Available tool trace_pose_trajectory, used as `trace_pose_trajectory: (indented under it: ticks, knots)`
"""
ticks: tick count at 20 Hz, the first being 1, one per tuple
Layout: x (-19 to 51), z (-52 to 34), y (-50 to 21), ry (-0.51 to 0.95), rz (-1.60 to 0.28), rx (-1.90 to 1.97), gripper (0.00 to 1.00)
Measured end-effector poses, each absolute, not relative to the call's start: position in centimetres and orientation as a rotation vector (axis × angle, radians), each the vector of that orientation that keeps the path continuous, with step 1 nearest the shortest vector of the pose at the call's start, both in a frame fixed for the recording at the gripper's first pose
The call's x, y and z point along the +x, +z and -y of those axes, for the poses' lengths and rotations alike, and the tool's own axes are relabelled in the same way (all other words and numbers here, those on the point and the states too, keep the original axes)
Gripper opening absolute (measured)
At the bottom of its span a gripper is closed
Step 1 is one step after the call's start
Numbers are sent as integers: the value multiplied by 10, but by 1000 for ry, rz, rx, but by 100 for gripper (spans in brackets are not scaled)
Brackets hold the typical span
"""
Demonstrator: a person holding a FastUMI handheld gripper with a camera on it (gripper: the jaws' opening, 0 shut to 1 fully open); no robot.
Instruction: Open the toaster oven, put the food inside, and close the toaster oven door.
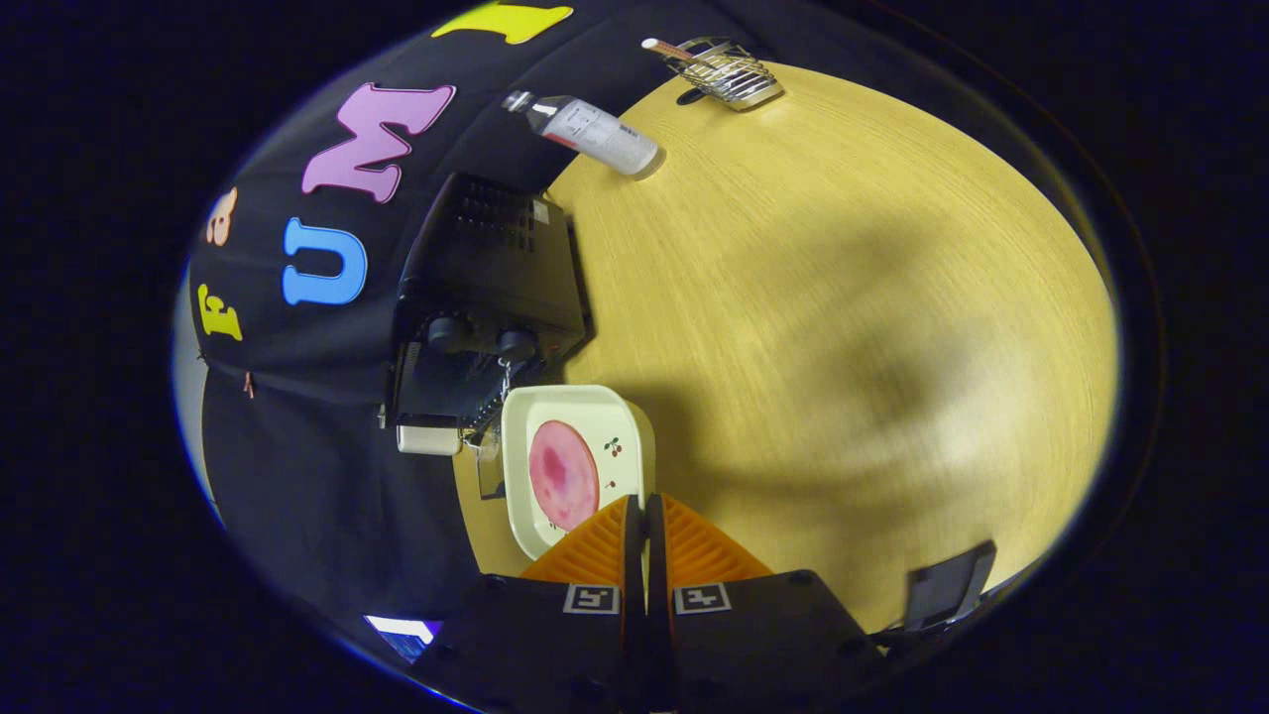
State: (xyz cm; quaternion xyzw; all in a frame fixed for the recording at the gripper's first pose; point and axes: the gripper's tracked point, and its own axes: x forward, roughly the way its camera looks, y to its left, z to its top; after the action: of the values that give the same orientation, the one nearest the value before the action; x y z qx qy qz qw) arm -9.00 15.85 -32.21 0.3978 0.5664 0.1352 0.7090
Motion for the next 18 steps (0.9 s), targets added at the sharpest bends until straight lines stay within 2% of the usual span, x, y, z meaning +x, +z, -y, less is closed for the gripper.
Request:
trace_pose_trajectory:
  ticks: [10, 18]
  knots:
    - [-100, -270, -290, 232, -1221, 985, 6]
    - [-56, -334, -291, -31, -1142, 1169, 6]
